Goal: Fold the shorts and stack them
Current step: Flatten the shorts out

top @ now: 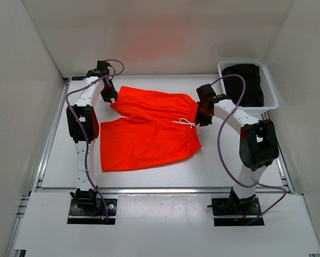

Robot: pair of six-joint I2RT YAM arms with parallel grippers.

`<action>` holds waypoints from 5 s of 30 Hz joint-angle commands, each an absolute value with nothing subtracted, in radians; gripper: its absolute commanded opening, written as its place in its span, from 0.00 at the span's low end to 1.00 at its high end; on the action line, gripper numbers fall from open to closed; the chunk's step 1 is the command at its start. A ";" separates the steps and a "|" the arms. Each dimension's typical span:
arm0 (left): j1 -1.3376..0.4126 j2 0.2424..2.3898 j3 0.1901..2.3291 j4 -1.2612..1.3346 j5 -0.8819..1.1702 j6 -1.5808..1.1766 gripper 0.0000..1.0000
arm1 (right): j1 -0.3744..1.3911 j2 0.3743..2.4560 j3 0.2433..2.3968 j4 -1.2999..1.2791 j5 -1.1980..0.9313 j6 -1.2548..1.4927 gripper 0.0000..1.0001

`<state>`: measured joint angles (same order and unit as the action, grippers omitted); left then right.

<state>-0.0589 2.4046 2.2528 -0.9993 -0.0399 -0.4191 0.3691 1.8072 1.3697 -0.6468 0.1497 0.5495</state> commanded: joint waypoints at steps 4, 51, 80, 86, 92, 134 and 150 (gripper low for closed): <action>-0.046 2.301 2.177 -0.965 -0.020 -0.414 0.47 | 0.374 1.816 1.379 -0.635 0.135 0.541 0.27; -0.046 2.436 2.217 -0.947 0.029 -0.396 0.68 | 0.374 1.835 1.388 -0.635 0.126 0.532 0.27; -0.074 2.437 2.327 -0.956 0.112 -0.396 0.10 | 0.374 1.853 1.397 -0.635 0.117 0.532 0.27; -0.074 2.428 2.330 -0.956 0.094 -0.396 0.10 | 0.374 1.862 1.397 -0.635 0.117 0.532 0.27; -0.095 2.519 2.439 -0.956 0.097 -0.408 0.10 | 0.374 1.862 1.397 -0.635 0.117 0.532 0.27; -0.057 2.332 2.178 -0.936 -0.035 -0.471 0.20 | 0.374 1.835 1.361 -0.635 0.061 0.532 0.25; -0.106 2.516 2.365 -0.936 0.031 -0.471 0.62 | 0.374 1.853 1.361 -0.635 0.071 0.532 0.25</action>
<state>-0.0944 2.5446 2.3245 -0.9424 0.0216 -0.4751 0.3691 1.8599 1.3571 -0.6449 0.0723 0.5426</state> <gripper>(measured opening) 0.611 0.255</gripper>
